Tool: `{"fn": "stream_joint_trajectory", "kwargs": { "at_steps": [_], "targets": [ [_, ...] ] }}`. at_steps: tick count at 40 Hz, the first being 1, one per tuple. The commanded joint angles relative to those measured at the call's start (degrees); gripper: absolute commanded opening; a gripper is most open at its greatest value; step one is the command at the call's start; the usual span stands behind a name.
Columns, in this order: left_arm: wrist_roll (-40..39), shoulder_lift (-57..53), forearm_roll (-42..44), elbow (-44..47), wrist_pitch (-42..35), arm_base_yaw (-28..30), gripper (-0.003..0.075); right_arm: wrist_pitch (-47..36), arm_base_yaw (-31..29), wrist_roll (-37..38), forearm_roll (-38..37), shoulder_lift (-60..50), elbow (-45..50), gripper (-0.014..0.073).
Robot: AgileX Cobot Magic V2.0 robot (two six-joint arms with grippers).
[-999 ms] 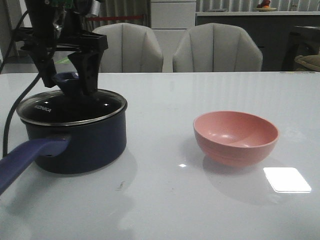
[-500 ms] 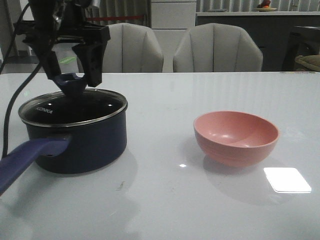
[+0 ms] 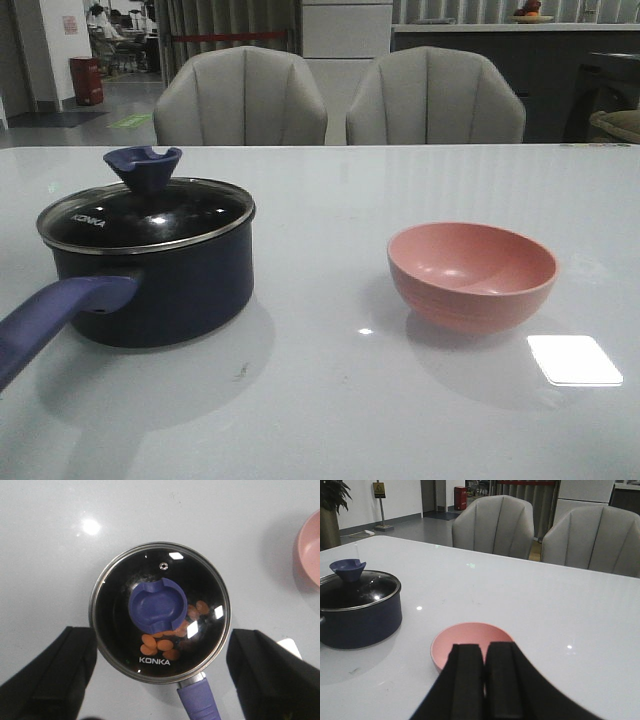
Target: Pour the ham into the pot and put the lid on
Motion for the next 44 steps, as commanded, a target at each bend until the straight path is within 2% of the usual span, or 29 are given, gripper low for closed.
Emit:
{"fn": "stream_joint_trajectory", "kwargs": {
  "at_steps": [1, 7, 18, 32, 36, 41, 42, 44],
  "targets": [
    [2.0, -8.1, -0.5, 3.3, -5.0, -0.5, 0.0552, -4.3, 0.1, -0.7, 0.4, 0.6, -1.6, 0.0161],
    [2.1, -18.3, -0.4, 12.5, -10.0, -0.5, 0.0552, -4.3, 0.1, -0.7, 0.4, 0.6, -1.6, 0.0161],
    [2.1, -41.0, 0.0, 35.7, -28.8, -0.5, 0.0552, -4.3, 0.1, -0.7, 0.4, 0.6, -1.6, 0.0161],
    [2.1, -69.2, -0.4, 64.8, -45.5, -0.5, 0.0536, -4.3, 0.1, -0.7, 0.4, 0.6, -1.6, 0.0161],
    [2.1, -75.0, -0.4, 69.7, -46.3, -0.5, 0.041, -4.3, 0.1, -0.7, 0.4, 0.6, -1.6, 0.0161],
    [2.1, -79.8, -0.4, 72.8, -49.0, -0.5, 0.0132, -4.3, 0.1, -0.7, 0.4, 0.6, -1.6, 0.0161],
    [2.1, -80.4, -0.4, 73.1, -49.7, -0.5, 0.0095, -4.3, 0.1, -0.7, 0.4, 0.6, -1.6, 0.0161],
    [2.1, -81.2, -0.4, 73.4, -50.5, -0.5, 0.0132, -4.3, 0.1, -0.7, 0.4, 0.6, -1.6, 0.0161]
  ]
}}
